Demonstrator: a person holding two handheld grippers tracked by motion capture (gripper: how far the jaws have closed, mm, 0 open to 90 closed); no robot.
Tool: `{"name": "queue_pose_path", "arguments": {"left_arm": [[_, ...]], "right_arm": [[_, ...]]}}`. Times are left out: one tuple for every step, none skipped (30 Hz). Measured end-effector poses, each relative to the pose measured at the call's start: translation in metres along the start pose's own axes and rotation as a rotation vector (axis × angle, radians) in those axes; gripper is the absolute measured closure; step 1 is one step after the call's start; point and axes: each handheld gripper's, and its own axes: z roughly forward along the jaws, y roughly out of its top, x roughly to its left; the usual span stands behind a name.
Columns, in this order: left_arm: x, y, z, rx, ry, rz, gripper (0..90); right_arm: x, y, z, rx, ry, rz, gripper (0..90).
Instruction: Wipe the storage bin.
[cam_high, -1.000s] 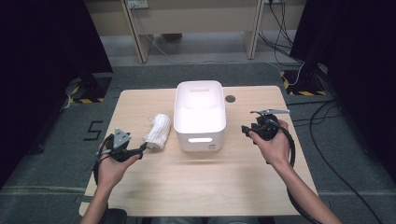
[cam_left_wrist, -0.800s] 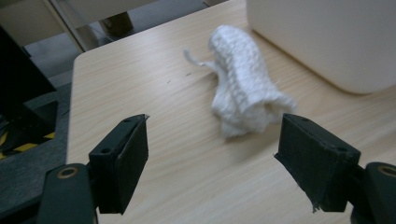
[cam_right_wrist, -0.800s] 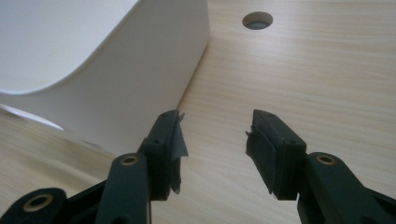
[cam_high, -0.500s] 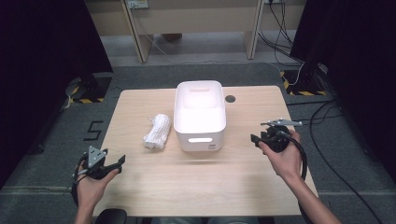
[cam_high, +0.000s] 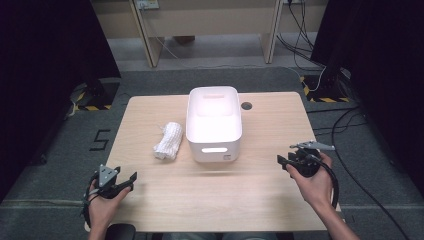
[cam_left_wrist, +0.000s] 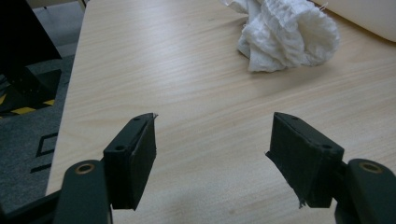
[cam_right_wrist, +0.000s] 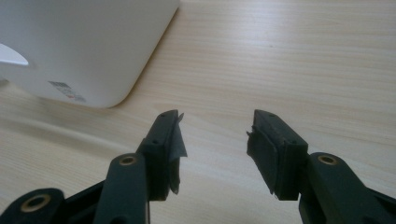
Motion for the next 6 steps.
{"name": "queue_pose_path", "arguments": {"left_arm": [[-0.0001,-0.0015,0.0003,0.004,0.0,-0.001,31.0],[-0.0001,-0.0026,0.0008,0.004,-0.001,-0.003,31.1],[0.0002,-0.0037,0.0011,0.01,-0.006,-0.009,31.1],[0.0002,-0.0044,0.0018,0.008,-0.009,-0.014,31.1],[0.0,-0.005,0.0023,0.011,-0.007,-0.01,31.1],[-0.0003,-0.0056,0.003,0.011,-0.009,-0.011,31.2]], "right_arm": [[0.0002,0.0,0.0013,0.003,0.004,0.002,52.3],[-0.0003,0.0003,0.0031,0.003,0.008,0.0,52.1],[-0.0004,0.0005,0.004,0.007,0.009,0.0,52.1],[-0.0011,0.0004,0.0053,0.01,0.01,-0.001,51.9],[-0.0014,0.0002,0.0058,0.014,0.01,0.002,51.9],[-0.0021,-0.0002,0.0065,0.018,0.011,0.01,51.8]]}}
